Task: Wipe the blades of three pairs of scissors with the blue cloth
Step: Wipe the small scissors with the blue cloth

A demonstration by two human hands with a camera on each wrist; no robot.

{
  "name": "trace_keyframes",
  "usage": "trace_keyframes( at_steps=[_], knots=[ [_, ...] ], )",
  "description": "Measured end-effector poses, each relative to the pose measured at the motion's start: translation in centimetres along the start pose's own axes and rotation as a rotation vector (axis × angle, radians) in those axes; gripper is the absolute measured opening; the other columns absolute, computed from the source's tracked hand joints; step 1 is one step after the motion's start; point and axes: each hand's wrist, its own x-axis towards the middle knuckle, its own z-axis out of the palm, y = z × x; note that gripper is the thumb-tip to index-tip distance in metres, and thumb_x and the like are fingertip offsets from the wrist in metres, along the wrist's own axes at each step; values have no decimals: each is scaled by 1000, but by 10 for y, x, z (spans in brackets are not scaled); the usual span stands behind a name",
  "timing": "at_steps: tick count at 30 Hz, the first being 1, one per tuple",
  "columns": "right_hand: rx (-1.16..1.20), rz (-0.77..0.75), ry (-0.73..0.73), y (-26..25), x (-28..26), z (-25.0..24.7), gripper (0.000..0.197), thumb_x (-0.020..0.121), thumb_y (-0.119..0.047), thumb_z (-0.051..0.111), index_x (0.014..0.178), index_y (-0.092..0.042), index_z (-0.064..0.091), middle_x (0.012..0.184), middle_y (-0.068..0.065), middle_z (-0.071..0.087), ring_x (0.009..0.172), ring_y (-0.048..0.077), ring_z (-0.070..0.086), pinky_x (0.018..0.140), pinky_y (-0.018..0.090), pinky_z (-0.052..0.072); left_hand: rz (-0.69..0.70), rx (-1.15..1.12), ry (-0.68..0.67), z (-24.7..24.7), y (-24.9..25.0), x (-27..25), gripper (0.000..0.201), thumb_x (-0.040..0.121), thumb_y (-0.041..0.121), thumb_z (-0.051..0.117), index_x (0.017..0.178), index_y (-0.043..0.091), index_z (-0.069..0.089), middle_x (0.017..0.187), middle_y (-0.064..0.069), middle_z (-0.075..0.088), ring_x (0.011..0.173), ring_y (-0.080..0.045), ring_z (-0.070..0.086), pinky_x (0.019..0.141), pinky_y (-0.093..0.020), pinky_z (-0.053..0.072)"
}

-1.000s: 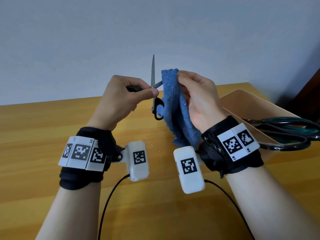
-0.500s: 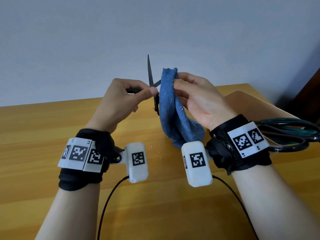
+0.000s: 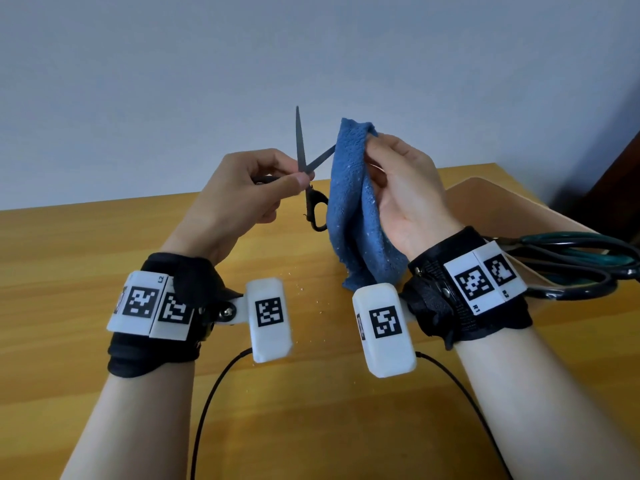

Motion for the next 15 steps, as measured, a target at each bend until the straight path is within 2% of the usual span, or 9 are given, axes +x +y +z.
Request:
trace_keyframes(
  at_steps=[2, 3, 5, 7, 10, 12, 14, 15],
  knots=[
    [24, -16, 41, 0, 1, -1, 12, 95, -6, 62, 84, -12, 61, 69, 1, 67, 59, 11, 63, 59, 27, 53, -15, 7, 37, -1, -1, 0, 16, 94, 19, 69, 93, 3, 71, 59, 15, 60, 50, -11, 32, 48, -18, 35],
    [21, -22, 50, 0, 1, -2, 10, 95, -6, 62, 88, -12, 60, 68, 0, 66, 59, 11, 62, 59, 27, 53, -15, 3, 37, -2, -1, -1, 15, 95, 19, 69, 91, 5, 71, 66, 14, 68, 50, -11, 33, 49, -19, 37],
    [13, -29, 58, 0, 1, -2, 7, 96, -8, 61, 96, -12, 57, 65, -2, 66, 58, 12, 62, 57, 27, 52, -3, -4, 18, -3, 0, -2, 13, 96, 18, 67, 88, 9, 70, 93, 3, 78, 50, -11, 34, 49, -22, 40],
    [-5, -19, 60, 1, 1, -1, 9, 96, -8, 61, 101, -12, 56, 63, -2, 66, 56, 12, 61, 55, 27, 51, 2, 4, 19, -5, -1, -2, 16, 98, 17, 65, 95, 2, 68, 99, -2, 79, 49, -10, 34, 49, -22, 40],
    [-117, 16, 44, 4, 0, -1, 5, 95, -9, 61, 98, -12, 58, 61, -3, 64, 50, 10, 59, 50, 24, 49, 14, 6, 42, -6, -3, 0, 21, 98, 17, 65, 99, -4, 68, 95, -3, 79, 49, -11, 34, 47, -23, 39],
    [-216, 56, -22, 7, 0, 0, 4, 95, -12, 63, 99, -11, 63, 69, 0, 66, 56, 11, 61, 56, 27, 51, 23, -8, 44, -5, -4, 1, 20, 97, 17, 66, 98, -3, 68, 92, -2, 79, 50, -12, 33, 47, -23, 38],
    [-251, 100, -121, 12, -1, 0, 11, 95, -14, 64, 104, -9, 67, 83, 5, 70, 68, 15, 67, 65, 31, 54, 28, -7, 47, -3, -5, 2, 19, 97, 16, 66, 95, -2, 69, 77, 6, 75, 50, -11, 33, 47, -22, 37],
    [-247, 119, -164, 14, -2, 1, 14, 94, -13, 65, 106, -7, 68, 88, 7, 72, 73, 16, 69, 67, 31, 56, 27, -1, 49, -1, -5, 3, 17, 96, 16, 67, 94, -1, 70, 66, 11, 68, 49, -11, 33, 47, -22, 37]
  ],
)
